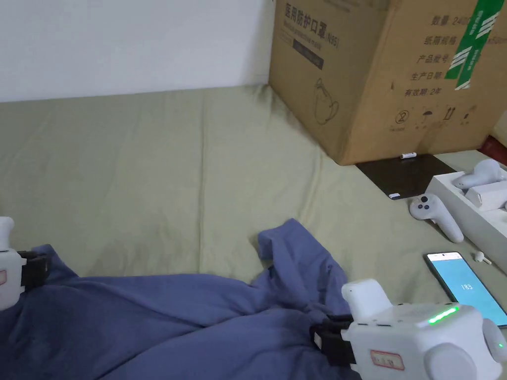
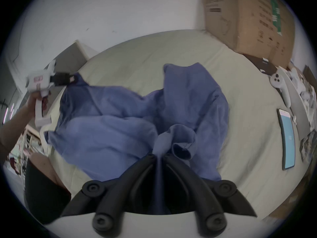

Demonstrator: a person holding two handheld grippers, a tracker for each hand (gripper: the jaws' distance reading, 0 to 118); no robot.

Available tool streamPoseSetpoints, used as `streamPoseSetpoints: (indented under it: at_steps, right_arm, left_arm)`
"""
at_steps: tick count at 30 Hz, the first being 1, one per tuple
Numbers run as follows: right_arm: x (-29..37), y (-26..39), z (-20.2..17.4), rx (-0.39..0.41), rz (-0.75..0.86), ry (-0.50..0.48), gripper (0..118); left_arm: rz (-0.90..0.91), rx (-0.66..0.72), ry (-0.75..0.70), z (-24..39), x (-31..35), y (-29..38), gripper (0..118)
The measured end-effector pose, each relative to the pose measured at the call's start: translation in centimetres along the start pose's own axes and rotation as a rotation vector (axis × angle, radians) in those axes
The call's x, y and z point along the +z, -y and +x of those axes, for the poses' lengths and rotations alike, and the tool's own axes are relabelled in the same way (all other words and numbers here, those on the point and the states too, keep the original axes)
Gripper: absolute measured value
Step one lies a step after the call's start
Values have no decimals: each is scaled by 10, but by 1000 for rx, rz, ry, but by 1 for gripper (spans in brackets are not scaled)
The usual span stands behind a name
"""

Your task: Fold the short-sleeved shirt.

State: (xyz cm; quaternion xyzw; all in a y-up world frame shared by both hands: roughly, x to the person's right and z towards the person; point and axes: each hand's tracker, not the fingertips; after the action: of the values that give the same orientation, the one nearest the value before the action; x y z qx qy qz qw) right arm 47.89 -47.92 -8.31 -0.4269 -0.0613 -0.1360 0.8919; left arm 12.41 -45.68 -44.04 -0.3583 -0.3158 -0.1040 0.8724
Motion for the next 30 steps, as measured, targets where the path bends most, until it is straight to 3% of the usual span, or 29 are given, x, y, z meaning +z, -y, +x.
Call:
streamPoseSetpoints:
  at_steps: [3,9,14,18,24,30]
  right_arm:
    - [38,1,-5,-38,120,-10,1]
    - [155,1,-30,59,396,17,1]
    - [231,-12,-26,61,608,14,1]
    - [271,-25,-35,51,737,-75,1]
    - [280,-68,-70,127,750,-64,1]
    - [240,-176,-98,239,739,-7,1]
  left_arm:
    - [94,51,-20,-8,41,-3,2]
    - [306,68,-18,-41,174,-21,2]
    - [431,157,-50,-73,276,-27,2]
    - [481,279,-3,-104,335,-12,2]
    - [517,264,-59,-111,372,-3,2]
    - [541,255,-170,-131,347,-54,2]
